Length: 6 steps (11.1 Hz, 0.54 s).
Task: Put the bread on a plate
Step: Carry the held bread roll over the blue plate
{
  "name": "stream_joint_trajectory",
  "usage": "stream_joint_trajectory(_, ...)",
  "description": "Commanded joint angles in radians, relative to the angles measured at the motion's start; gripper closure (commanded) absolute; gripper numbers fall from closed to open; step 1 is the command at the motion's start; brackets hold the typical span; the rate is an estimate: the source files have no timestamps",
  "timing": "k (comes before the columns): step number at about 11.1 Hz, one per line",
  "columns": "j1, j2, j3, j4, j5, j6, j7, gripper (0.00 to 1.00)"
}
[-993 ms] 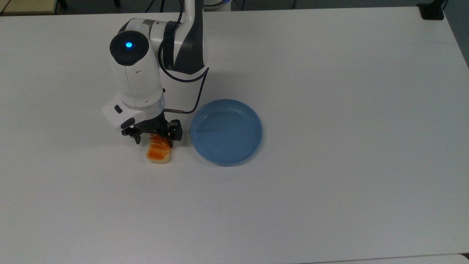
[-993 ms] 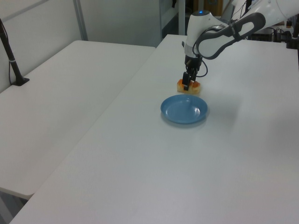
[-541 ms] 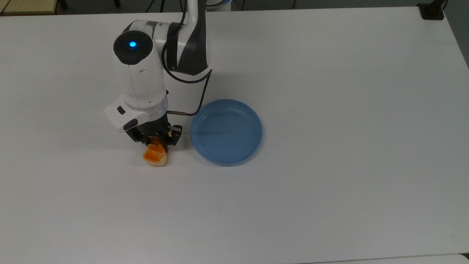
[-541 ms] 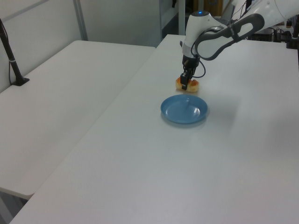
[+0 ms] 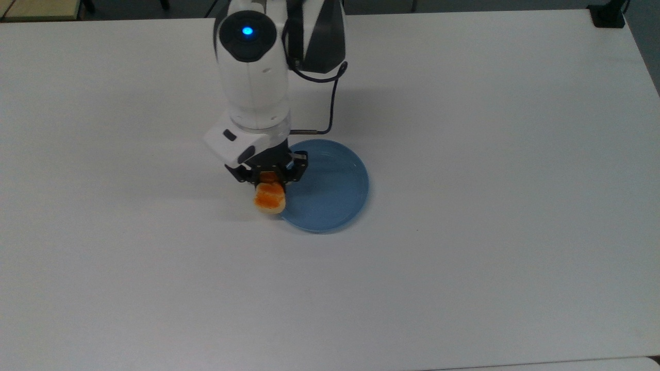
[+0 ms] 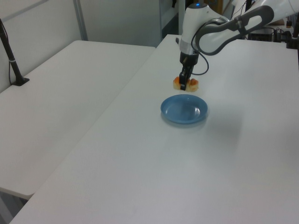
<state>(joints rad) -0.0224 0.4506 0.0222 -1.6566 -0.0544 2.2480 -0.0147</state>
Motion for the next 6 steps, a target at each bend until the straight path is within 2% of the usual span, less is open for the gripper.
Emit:
stream_joint_trajectory(1, 0.088, -0.030, -0.015, -0.068, 0.005, 0.005, 0.033, 0.54)
stream_joint_trajectory(6, 0.121, 0.010, -0.015, -0.071, -0.022, 0.074, 0.071, 0.49)
